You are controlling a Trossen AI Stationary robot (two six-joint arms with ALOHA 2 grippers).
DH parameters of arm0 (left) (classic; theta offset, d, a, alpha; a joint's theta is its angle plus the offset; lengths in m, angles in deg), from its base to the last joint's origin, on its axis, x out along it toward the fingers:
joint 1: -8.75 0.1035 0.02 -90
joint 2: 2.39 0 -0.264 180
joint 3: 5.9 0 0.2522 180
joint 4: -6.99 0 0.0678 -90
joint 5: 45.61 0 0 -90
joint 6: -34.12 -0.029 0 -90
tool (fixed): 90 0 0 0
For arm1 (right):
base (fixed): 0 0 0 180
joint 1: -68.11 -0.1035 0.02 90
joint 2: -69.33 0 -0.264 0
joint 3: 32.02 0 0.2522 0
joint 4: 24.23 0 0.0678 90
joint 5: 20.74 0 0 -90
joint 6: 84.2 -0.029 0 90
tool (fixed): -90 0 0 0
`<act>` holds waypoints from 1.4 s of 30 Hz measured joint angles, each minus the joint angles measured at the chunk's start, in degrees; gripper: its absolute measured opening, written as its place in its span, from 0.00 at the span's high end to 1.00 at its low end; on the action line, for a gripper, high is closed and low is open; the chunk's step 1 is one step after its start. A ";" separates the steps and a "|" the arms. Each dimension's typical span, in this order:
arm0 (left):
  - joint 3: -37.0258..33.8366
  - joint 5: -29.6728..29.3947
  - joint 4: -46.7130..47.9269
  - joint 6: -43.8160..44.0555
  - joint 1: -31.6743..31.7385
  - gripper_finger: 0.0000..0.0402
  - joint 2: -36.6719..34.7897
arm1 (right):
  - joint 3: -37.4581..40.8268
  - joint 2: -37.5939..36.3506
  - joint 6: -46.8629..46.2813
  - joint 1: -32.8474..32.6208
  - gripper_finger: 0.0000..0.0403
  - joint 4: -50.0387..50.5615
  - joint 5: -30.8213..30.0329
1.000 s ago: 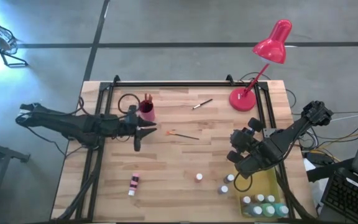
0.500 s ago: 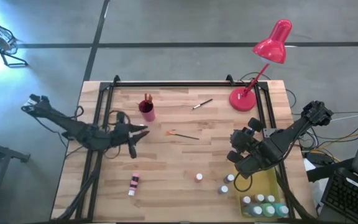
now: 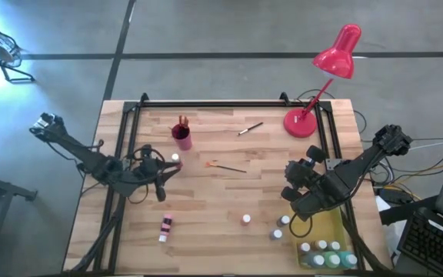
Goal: Pick & Place Paint Supplies
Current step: Put the red paint bottle into the yellow bin
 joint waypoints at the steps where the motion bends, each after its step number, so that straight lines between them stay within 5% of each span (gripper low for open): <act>1: 0.00 0.14 0.72 0.50 0.00 0.78 0.00 | 0.00 0.00 0.00 0.00 0.85 0.00 0.00; 14: -0.06 2.28 13.57 9.76 0.00 0.78 0.09 | 0.00 0.00 -0.13 0.01 0.80 -0.13 0.00; 32: -0.93 2.37 17.36 10.84 0.00 0.78 4.79 | 0.00 0.00 -0.13 0.04 0.71 -0.40 -0.07; 42: -7.50 -0.28 17.36 30.72 0.31 0.78 5.92 | 0.00 0.00 -0.13 0.00 0.67 -0.55 -1.47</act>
